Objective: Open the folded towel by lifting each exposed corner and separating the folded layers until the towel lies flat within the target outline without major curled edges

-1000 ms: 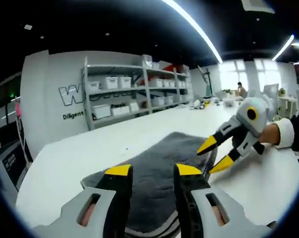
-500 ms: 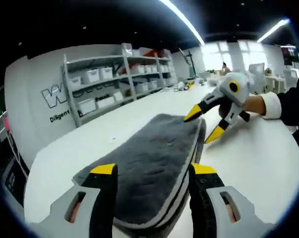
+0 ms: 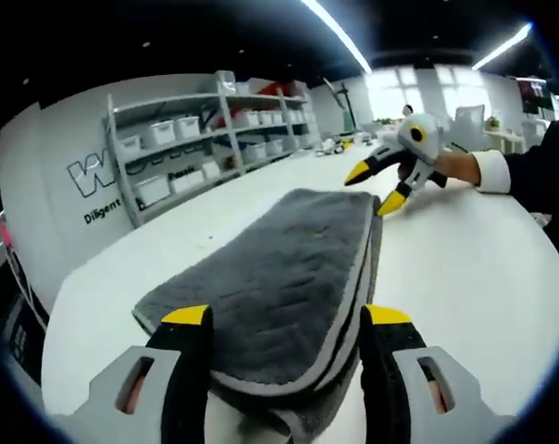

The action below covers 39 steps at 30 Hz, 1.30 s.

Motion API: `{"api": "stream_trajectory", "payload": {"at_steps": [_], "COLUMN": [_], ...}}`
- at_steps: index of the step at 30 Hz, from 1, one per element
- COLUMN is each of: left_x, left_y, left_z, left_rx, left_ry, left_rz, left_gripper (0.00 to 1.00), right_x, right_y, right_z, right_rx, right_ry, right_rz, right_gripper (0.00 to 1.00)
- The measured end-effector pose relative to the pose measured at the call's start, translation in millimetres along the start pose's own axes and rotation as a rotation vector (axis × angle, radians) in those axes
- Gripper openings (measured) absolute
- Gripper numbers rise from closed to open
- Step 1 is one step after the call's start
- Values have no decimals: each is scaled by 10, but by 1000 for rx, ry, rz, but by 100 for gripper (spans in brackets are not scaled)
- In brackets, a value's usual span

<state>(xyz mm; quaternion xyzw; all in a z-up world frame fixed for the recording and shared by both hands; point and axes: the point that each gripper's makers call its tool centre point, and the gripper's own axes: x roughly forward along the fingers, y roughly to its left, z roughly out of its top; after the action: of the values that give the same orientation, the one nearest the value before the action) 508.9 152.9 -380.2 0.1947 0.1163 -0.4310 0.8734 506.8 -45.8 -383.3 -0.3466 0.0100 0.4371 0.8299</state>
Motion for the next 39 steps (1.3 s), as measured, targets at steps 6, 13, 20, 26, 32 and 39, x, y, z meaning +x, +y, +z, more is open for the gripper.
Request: {"api": "stream_trajectory", "payload": {"at_steps": [6,13,20,26,32,39], "left_x": [1,-59,-26,-20,7,12], "left_y": [9,162,120,67,-20,-39], "left_z": [-59,-101,-98,-58,21,-32], "left_rx": [16,-18,-19,-4,0,6], "left_ry": [34,43,41,33,9,28], "left_rz": [20,82,67,54,27,14], "left_gripper": [61,58,57,57,58,60], "right_x": [-91,-161,-110,-94,-130,-184], "right_y": [-66,-103,61,106,138,221], "right_z": [-167,-249,-290,-280,-249,-137], "right_rx": [-26,-75,-200,-173,-29,119], "right_ry": [33,32,49,91,111,105], "right_rz": [-19,-40,8,-4,13,77], "right_gripper": [35,33,5,0,0,0]}}
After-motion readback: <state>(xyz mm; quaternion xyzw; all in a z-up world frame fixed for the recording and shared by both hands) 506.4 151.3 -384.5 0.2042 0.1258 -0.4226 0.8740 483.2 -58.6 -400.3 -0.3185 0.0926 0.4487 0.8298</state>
